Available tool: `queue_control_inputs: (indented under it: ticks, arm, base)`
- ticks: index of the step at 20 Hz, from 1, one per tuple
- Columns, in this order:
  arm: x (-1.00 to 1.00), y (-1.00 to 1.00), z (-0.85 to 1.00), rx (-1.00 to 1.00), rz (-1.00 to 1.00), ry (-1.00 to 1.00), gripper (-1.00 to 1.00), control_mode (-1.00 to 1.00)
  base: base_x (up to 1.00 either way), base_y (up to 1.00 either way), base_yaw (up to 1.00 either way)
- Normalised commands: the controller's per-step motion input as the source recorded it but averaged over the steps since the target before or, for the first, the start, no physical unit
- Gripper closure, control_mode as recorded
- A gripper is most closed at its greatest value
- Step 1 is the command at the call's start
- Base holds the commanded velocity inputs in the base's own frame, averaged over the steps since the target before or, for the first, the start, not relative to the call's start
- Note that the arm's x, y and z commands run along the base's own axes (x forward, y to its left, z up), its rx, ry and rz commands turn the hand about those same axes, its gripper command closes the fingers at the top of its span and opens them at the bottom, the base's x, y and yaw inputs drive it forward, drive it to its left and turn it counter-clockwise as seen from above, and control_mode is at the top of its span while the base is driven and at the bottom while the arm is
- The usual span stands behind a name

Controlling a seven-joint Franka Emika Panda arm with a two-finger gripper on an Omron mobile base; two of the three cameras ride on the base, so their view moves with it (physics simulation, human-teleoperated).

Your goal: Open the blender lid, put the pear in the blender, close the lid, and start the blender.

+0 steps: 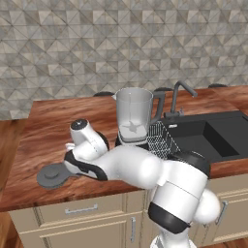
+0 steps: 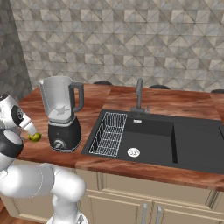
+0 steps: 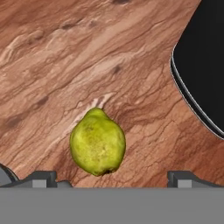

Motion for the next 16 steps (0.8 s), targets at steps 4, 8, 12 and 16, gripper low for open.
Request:
queue_control_inputs:
  ticks: [4,8,12,16]
  arm:
    - [0.0,0.0,-0.08,0.0,0.0,0.0,-1.0,-1.0]
    - [0.0,0.0,-0.21,0.0,0.0,-0.01,-1.0,-1.0]
    - [0.02,0.0,-0.22,0.0,0.0,0.0,-1.0,-1.0]
    - [0.09,0.0,-0.16,0.0,0.0,0.0,-1.0,-1.0]
  base:
    - [0.0,0.0,0.0]
    - [0.0,0.0,0.0]
    - [0.0,0.0,0.0]
    - [0.0,0.0,0.0]
